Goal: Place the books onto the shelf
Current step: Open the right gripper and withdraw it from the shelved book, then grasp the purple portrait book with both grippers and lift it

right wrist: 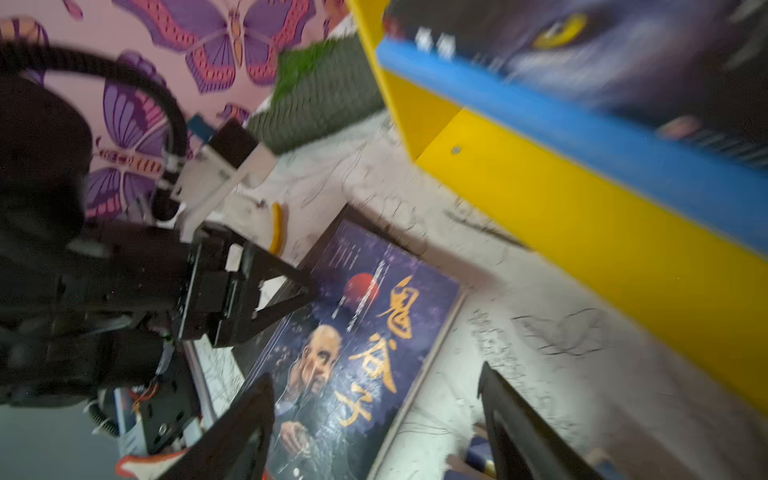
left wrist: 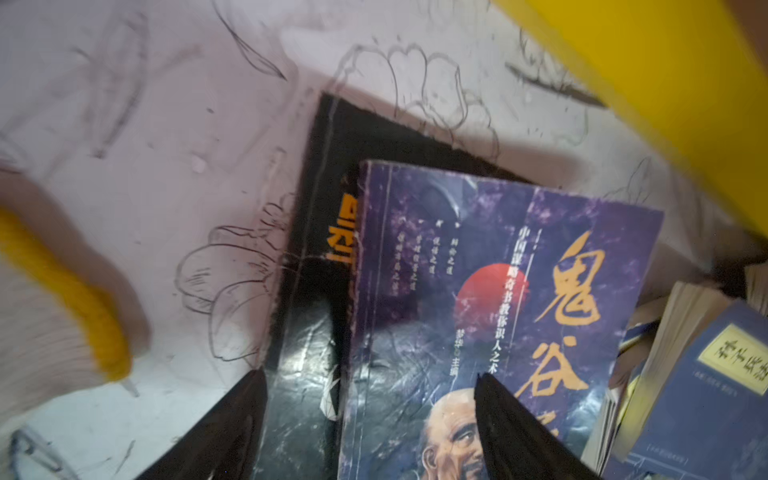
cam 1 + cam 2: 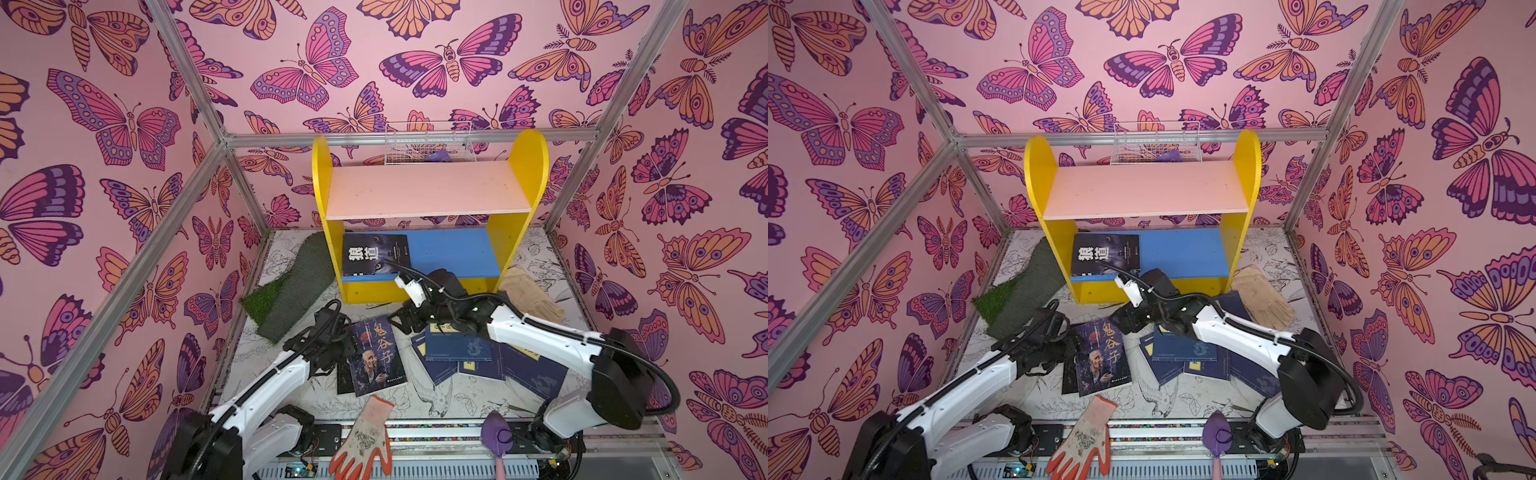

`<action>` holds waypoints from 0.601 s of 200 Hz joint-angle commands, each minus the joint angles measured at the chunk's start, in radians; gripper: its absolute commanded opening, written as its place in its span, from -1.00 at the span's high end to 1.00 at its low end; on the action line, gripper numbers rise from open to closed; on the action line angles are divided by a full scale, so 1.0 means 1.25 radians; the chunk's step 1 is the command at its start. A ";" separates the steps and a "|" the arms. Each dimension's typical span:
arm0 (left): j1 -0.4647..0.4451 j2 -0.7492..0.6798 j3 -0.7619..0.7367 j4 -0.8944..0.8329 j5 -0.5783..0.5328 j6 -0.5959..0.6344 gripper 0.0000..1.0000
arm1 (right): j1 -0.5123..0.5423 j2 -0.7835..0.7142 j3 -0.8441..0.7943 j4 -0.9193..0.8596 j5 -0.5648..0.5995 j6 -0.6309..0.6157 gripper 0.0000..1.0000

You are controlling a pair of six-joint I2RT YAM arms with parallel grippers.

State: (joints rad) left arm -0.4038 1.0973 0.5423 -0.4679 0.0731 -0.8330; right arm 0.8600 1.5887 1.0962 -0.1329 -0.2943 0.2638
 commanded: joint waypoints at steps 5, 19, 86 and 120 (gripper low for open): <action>0.004 0.043 0.020 0.014 0.093 0.065 -0.54 | -0.001 0.114 -0.003 -0.013 -0.134 0.010 -0.55; 0.004 0.052 0.015 0.016 0.086 0.067 -0.49 | -0.004 0.169 0.015 -0.018 -0.147 0.008 -0.54; 0.003 0.056 -0.020 0.036 0.088 0.076 -0.35 | -0.091 0.318 0.043 0.066 -0.313 0.106 -0.45; 0.004 0.082 -0.015 0.037 0.090 0.077 -0.25 | -0.092 0.356 0.062 0.128 -0.401 0.137 -0.35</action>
State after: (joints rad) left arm -0.4042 1.1717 0.5381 -0.4149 0.1707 -0.7540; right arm 0.7383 1.9923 1.1503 -0.0422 -0.6762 0.3916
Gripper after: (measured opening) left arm 0.648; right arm 0.691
